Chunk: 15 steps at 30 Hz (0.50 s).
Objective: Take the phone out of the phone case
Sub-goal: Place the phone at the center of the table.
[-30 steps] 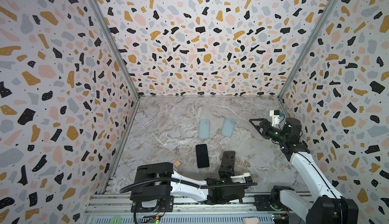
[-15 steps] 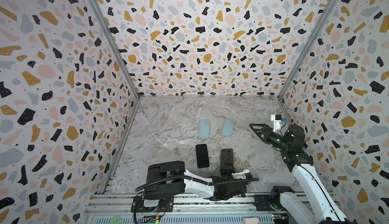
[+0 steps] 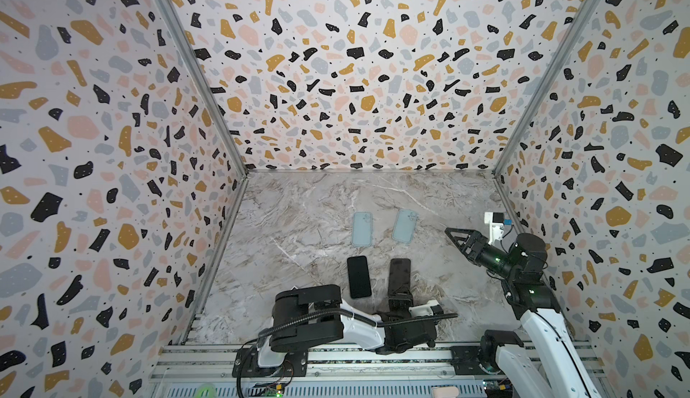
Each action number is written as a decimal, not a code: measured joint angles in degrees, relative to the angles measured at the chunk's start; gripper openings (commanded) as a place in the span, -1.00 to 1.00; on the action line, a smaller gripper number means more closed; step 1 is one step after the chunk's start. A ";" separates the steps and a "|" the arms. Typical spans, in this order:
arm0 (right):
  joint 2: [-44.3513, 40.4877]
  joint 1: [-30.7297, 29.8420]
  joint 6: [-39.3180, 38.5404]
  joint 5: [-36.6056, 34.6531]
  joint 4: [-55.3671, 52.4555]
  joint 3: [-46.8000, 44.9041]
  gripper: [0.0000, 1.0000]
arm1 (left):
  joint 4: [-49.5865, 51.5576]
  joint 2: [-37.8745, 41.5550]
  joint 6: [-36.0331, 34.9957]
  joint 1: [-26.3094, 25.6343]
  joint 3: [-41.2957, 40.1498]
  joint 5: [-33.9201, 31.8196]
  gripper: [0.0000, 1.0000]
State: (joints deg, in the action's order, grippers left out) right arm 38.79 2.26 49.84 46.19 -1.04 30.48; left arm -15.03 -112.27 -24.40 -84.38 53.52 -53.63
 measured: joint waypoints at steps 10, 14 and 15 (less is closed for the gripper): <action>-1.42 0.35 -0.11 0.52 -3.39 1.68 0.86 | 6.03 3.48 3.93 0.26 1.51 3.82 0.98; -1.62 0.42 -0.44 0.50 -4.87 1.75 0.87 | 13.68 7.58 7.91 0.52 6.21 9.97 1.00; -1.70 0.48 -0.50 0.48 -5.29 1.75 0.88 | 15.21 9.11 9.11 0.63 7.04 11.80 0.99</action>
State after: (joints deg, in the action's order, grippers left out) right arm 37.08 2.74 49.34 46.68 -6.33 32.23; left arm 0.19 -103.15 -15.29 -83.74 60.55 -41.82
